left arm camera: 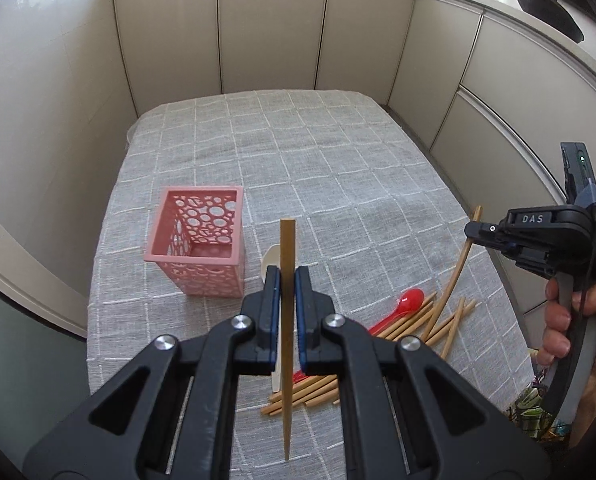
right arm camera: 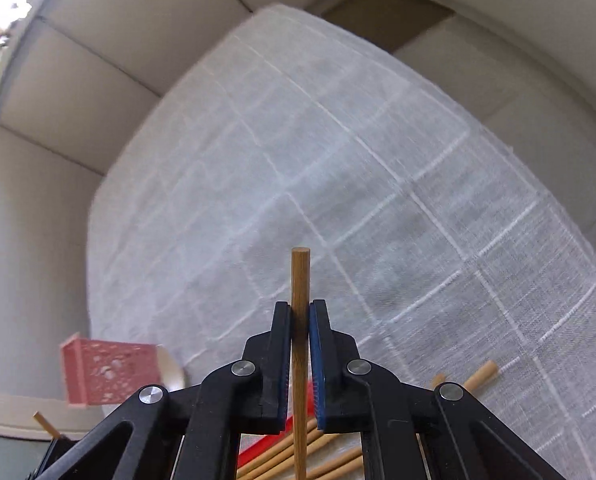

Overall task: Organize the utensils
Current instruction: 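Lift the chopstick with the left tool and drop it into the pink holder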

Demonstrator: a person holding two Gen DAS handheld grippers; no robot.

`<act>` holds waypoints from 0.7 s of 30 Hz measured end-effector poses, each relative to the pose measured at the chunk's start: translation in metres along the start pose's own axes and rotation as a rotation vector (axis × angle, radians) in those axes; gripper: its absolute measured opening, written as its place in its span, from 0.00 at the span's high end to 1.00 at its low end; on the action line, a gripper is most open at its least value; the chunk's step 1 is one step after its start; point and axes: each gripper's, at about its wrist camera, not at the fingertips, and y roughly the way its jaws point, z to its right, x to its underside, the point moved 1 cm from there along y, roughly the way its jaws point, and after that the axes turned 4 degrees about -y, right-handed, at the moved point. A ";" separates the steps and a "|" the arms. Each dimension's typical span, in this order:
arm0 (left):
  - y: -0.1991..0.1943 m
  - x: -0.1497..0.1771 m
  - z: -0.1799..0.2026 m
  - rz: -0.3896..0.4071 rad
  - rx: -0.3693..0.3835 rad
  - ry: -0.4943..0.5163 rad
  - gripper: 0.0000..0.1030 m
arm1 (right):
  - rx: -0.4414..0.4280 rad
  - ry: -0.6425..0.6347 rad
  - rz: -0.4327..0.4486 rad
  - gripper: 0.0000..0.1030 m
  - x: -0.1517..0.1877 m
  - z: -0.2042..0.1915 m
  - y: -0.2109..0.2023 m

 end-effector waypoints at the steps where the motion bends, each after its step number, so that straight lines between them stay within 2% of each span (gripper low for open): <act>1: -0.005 -0.001 -0.001 0.016 0.001 -0.004 0.92 | -0.013 -0.019 0.018 0.92 0.002 -0.005 -0.009; 10: -0.055 -0.008 -0.019 0.181 -0.005 -0.050 0.92 | -0.127 -0.177 0.167 0.92 0.032 -0.055 -0.074; 15: -0.077 -0.015 -0.034 0.284 -0.008 -0.106 0.92 | -0.180 -0.252 0.255 0.92 0.038 -0.081 -0.092; 21: -0.105 -0.025 -0.051 0.465 -0.048 -0.161 0.92 | -0.253 -0.290 0.325 0.92 0.041 -0.113 -0.099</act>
